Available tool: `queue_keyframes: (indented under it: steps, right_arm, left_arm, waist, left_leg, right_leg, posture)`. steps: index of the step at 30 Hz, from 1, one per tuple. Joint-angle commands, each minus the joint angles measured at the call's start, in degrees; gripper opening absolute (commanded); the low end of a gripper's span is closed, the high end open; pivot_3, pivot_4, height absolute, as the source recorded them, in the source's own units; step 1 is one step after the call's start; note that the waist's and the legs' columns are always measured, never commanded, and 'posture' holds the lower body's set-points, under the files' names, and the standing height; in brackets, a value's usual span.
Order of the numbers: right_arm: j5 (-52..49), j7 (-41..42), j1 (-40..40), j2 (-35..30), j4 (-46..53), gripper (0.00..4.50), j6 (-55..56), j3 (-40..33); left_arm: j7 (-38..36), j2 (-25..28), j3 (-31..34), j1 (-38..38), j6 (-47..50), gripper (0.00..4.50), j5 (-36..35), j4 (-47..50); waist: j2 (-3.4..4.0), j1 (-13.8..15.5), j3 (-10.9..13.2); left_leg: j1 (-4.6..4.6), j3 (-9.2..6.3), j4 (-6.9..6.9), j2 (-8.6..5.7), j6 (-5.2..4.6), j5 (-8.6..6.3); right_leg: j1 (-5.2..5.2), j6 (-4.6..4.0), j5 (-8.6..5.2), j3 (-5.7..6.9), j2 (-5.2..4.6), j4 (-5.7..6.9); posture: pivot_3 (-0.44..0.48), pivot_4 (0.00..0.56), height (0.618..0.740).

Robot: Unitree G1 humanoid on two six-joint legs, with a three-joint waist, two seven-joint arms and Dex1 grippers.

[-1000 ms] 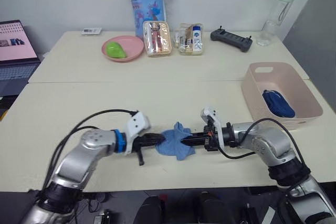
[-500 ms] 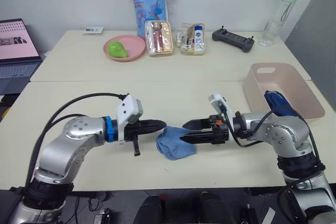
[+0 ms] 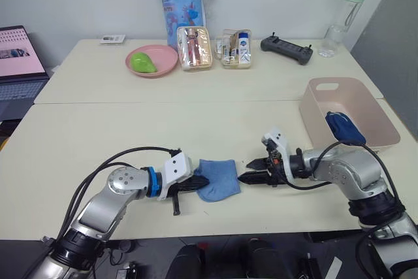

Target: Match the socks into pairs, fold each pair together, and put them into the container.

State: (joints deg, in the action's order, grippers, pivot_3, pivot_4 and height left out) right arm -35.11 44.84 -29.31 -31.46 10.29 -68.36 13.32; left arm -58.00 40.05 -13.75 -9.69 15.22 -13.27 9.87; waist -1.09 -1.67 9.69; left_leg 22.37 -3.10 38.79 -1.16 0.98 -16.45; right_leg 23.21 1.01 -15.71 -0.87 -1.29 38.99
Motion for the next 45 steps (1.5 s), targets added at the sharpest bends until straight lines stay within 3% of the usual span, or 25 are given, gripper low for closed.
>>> queue_keyframes:
  steps: [1,9,10,12,19,21,24,28,31,36,39,45]
  right_arm:
    - [-0.3,-1.5,-1.7,3.1,-2.2,3.63,-2.0,0.1]
    - [-0.7,-0.8,-4.8,10.5,-7.7,3.63,-2.9,2.5]
    - [-0.2,-0.5,-4.7,10.6,-8.0,3.46,-2.4,3.1]
    - [0.5,-0.3,-4.7,10.6,-8.3,3.04,-1.7,3.4]
    - [1.9,0.4,-4.7,9.6,-8.8,0.44,1.8,3.5]
    - [3.0,1.5,-4.7,8.5,-8.2,0.07,4.0,4.6]
    - [1.6,3.4,-5.8,4.8,-4.9,0.0,5.0,0.6]
    - [0.6,4.5,-11.0,-4.3,2.1,0.0,4.4,-6.4]
    - [4.7,5.1,-16.4,-11.7,-0.9,0.0,9.5,-9.9]
    - [21.2,5.5,-22.6,-27.3,-15.3,0.0,32.1,-9.0]
    - [32.2,4.5,-22.3,-33.9,-23.1,0.0,49.1,-6.6]
    - [47.0,1.6,-17.6,-39.5,-31.2,0.0,69.3,-2.3]
  left_arm:
    - [0.9,0.0,-0.6,1.5,-0.2,0.0,2.4,-2.2]
    - [1.5,-0.4,0.3,2.0,0.4,0.0,1.8,-1.4]
    - [1.6,-0.4,0.4,2.1,0.4,0.0,1.8,-1.5]
    - [1.6,-0.3,0.7,2.3,0.6,0.0,1.5,-1.2]
    - [1.9,-1.4,3.5,2.8,2.4,0.0,-2.2,0.5]
    - [1.6,-1.5,4.5,2.9,2.9,0.0,-3.5,1.0]
    - [0.6,-1.8,10.0,2.3,8.7,0.56,-12.9,6.1]
    - [5.5,-2.8,16.4,-6.0,19.6,1.9,-24.9,13.7]
    - [10.4,-5.5,17.3,-14.4,23.3,2.83,-28.0,14.7]
    - [14.5,-11.3,13.1,-24.8,23.6,4.39,-26.3,13.9]
    - [15.8,-15.4,11.5,-28.4,23.3,4.48,-26.5,12.8]
    - [15.4,-17.1,9.1,-28.5,21.7,4.48,-23.9,11.9]
  waist:
    - [0.03,-0.1,0.0]
    - [0.15,-0.1,-0.3]
    - [0.16,-0.1,-0.3]
    - [0.16,-0.1,-0.3]
    - [0.17,-0.1,-0.3]
    - [0.17,-0.1,-0.3]
    - [0.19,-0.1,-0.2]
    - [0.2,0.3,-0.1]
    - [0.17,0.7,-0.1]
    - [0.16,0.8,-0.1]
    - [0.12,1.2,-0.1]
    - [0.14,0.1,0.0]
  left_leg:
    - [-0.01,0.0,0.0,0.0,0.0,0.0]
    - [-0.05,-0.01,-0.02,0.01,0.0,0.0]
    - [-0.05,-0.01,-0.02,0.01,0.0,0.0]
    - [-0.05,-0.01,-0.02,0.0,0.0,0.0]
    - [-0.04,-0.01,-0.02,0.0,0.0,0.0]
    - [-0.04,-0.02,-0.02,0.0,0.0,0.0]
    - [0.06,-0.02,0.0,0.0,0.0,0.0]
    - [0.26,-0.12,0.09,-0.07,0.0,0.0]
    - [0.29,-0.16,0.15,-0.13,0.0,0.0]
    - [0.27,-0.01,0.06,-0.16,0.0,0.0]
    - [0.33,0.08,0.09,-0.16,0.0,0.0]
    - [0.09,0.29,0.04,-0.08,0.03,0.02]
  right_leg:
    - [0.0,0.0,0.0,0.0,0.0,0.0]
    - [-0.01,0.0,0.0,0.02,0.01,0.02]
    - [-0.01,0.0,0.0,0.02,0.01,0.02]
    - [-0.01,0.0,0.0,0.02,0.01,0.02]
    - [0.0,0.0,0.0,0.02,0.01,0.02]
    - [0.0,0.0,0.0,0.03,0.01,0.02]
    - [0.06,0.0,0.0,0.03,0.0,0.01]
    - [0.15,0.02,0.01,0.09,-0.05,-0.01]
    - [0.1,0.07,0.03,0.13,-0.06,-0.07]
    - [0.07,0.13,0.0,0.02,-0.06,-0.22]
    - [0.12,0.13,0.0,-0.03,-0.06,-0.2]
    - [0.12,0.12,0.0,-0.19,-0.04,-0.01]
  posture:
    - [0.0,0.15,0.74]
    - [0.0,0.15,0.74]
    - [0.0,0.15,0.74]
    - [0.0,0.15,0.74]
    - [0.0,0.15,0.74]
    - [0.0,0.15,0.74]
    - [0.0,0.15,0.74]
    - [0.0,0.15,0.74]
    - [0.0,0.15,0.74]
    - [0.0,0.15,0.74]
    - [0.0,0.15,0.74]
    - [0.0,0.15,0.74]
